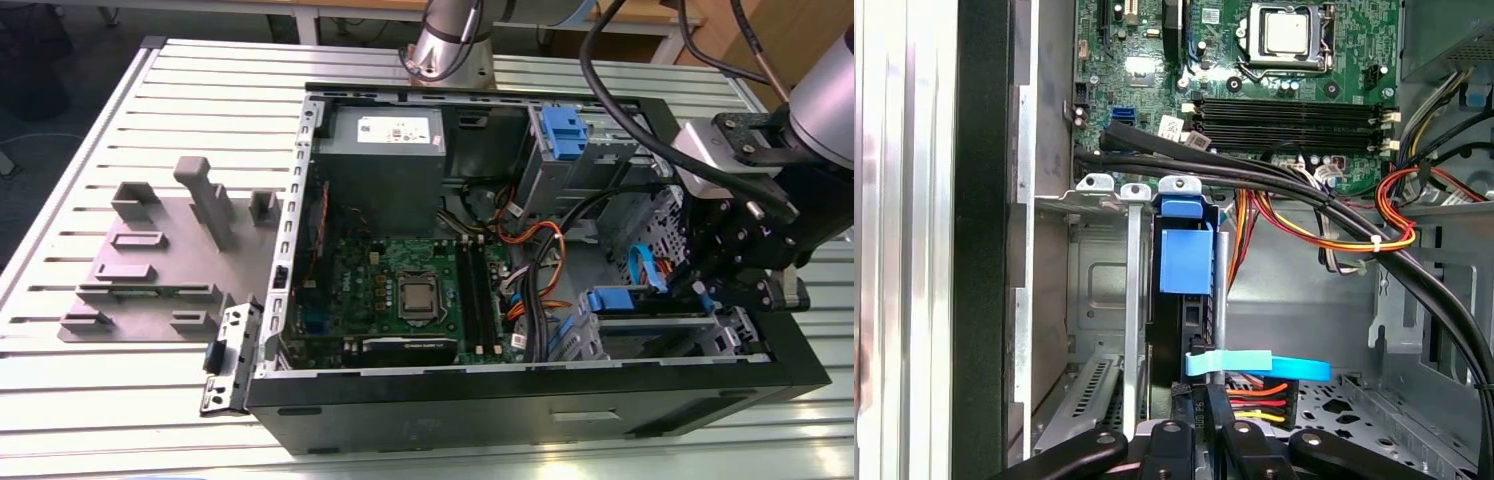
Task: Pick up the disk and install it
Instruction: 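Insert the second disk wire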
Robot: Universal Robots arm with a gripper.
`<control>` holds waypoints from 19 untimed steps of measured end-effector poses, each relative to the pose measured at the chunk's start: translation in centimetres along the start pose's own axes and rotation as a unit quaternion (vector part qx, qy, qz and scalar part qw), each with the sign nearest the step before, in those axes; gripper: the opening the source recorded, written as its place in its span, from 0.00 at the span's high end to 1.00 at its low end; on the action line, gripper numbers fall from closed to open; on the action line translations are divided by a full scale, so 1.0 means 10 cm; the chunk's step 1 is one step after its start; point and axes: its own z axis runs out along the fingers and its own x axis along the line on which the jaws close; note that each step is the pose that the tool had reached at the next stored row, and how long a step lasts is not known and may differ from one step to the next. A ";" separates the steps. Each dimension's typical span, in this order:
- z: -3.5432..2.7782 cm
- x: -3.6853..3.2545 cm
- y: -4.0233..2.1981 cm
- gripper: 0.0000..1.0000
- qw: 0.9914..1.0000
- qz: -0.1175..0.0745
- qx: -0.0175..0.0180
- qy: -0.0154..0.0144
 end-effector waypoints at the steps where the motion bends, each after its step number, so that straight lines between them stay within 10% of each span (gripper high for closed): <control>1: 0.000 0.000 0.000 0.83 1.000 0.000 0.000 0.000; 19: -0.038 -0.005 -0.004 0.83 1.000 0.007 -0.001 0.000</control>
